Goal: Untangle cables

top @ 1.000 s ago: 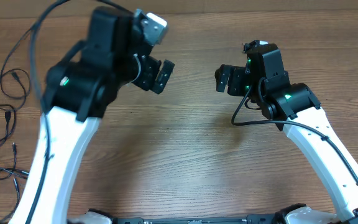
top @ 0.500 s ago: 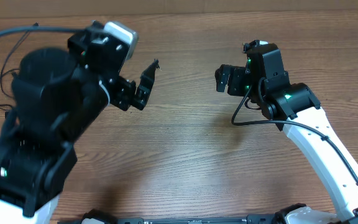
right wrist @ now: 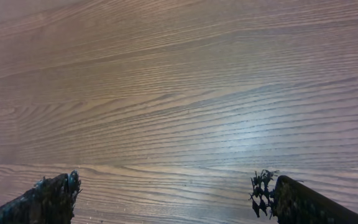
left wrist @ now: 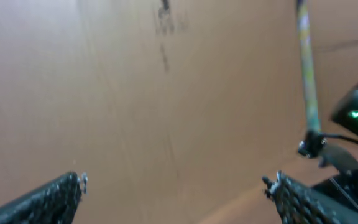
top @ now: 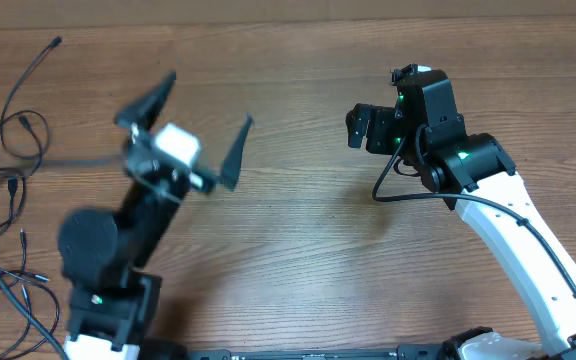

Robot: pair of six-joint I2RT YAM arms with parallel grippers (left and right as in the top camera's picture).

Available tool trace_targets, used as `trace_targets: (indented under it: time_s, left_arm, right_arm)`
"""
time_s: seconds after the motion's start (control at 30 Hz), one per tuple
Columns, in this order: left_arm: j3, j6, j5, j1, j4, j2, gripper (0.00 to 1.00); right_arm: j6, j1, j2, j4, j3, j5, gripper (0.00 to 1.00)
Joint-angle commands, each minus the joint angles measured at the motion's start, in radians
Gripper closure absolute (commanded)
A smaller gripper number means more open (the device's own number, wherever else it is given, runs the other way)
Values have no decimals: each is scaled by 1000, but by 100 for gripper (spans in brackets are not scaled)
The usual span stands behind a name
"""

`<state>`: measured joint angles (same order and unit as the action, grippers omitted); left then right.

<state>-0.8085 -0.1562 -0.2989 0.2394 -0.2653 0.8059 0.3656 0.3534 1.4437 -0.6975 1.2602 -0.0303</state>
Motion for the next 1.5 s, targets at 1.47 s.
trace_targets:
  time_s: [1.47]
  left_arm:
    - [597, 101, -68, -174, -151, -722, 0]
  right_arm:
    - [-3, -2, -24, 3, 21, -10, 0]
